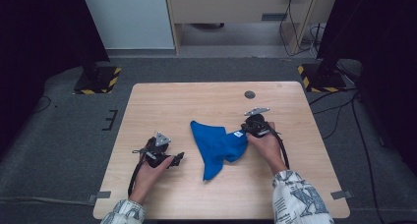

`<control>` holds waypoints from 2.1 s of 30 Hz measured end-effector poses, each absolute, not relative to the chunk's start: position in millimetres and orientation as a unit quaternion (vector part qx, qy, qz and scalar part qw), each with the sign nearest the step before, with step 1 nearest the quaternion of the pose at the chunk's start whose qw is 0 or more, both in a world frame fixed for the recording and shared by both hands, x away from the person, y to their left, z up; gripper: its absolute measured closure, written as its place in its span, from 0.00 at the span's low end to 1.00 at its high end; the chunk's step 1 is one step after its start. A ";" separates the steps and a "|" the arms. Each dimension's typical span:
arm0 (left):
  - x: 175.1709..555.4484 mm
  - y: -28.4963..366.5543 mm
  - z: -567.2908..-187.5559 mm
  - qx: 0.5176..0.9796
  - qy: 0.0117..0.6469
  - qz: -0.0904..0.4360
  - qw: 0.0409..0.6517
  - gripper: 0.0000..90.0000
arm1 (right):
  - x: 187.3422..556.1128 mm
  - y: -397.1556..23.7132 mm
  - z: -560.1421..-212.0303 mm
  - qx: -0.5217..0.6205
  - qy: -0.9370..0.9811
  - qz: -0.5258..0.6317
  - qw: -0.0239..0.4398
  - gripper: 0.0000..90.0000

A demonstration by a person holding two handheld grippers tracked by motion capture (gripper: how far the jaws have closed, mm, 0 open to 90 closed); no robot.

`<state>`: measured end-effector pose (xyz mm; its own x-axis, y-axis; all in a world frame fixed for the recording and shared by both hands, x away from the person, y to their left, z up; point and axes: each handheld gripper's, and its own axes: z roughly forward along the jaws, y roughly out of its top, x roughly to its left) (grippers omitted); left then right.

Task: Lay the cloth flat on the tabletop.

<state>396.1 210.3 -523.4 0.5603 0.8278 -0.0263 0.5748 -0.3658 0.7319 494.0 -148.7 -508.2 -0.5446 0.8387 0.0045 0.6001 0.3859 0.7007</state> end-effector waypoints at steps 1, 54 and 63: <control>395.4 209.0 -523.0 0.807 0.433 0.172 0.362 0.18 | 493.9 -152.3 -509.3 0.447 0.811 0.332 0.180 0.97; 375.0 133.9 -521.7 0.835 0.357 0.046 0.416 0.86 | 488.7 -158.3 -501.8 0.442 0.803 0.355 0.182 0.97; 378.1 141.0 -518.9 0.831 0.361 0.044 0.420 1.00 | 484.4 -161.5 -499.5 0.440 0.801 0.364 0.179 0.97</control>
